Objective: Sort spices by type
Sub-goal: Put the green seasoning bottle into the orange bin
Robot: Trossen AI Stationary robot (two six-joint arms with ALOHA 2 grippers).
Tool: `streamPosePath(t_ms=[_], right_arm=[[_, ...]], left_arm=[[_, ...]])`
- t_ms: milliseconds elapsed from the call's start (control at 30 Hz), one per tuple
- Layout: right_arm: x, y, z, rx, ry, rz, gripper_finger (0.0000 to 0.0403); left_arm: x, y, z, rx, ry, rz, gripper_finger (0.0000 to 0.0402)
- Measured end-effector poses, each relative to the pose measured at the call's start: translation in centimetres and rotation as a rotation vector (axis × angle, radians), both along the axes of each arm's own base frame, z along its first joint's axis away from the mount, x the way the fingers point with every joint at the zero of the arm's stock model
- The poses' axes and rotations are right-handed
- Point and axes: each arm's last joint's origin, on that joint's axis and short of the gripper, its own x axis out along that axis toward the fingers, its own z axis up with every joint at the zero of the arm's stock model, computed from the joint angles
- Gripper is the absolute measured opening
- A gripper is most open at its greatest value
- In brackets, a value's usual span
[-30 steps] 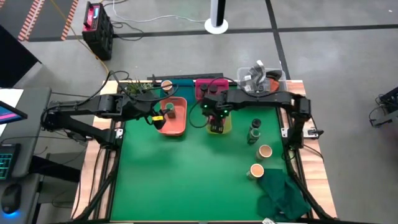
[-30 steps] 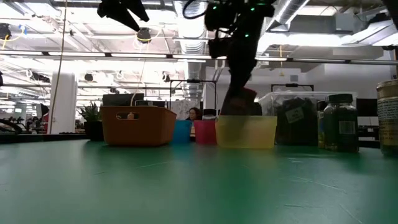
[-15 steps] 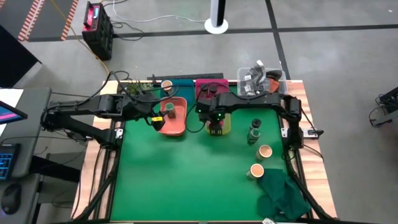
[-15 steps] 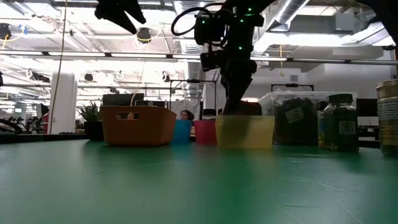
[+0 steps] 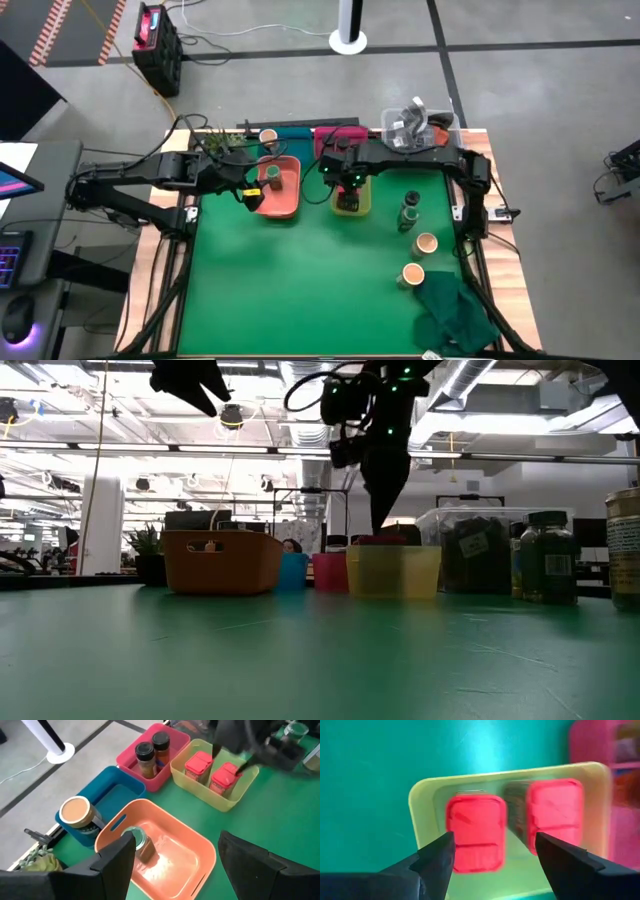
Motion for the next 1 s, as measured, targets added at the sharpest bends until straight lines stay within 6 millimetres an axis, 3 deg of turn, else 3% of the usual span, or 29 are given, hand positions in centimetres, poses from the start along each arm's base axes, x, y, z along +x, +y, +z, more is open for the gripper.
streamPosePath(t_ms=[433, 800, 1000], right_arm=[[-4.7, 0.0, 7.0, 0.009, -0.195, -0.206, 0.0307], [-11.0, 3.5, 6.3, 0.09, -0.214, -0.403, 0.0307], [-13.5, 4.9, 5.9, 0.128, -0.217, -0.492, 0.0307]], left_arm=[[0.2, 0.0, -0.2, 0.028, 0.034, -0.026, 0.027], [1.8, -0.1, -1.2, -0.018, 0.08, -0.103, 0.027], [3.3, 0.6, -2.6, -0.183, 0.141, -0.248, 0.027]])
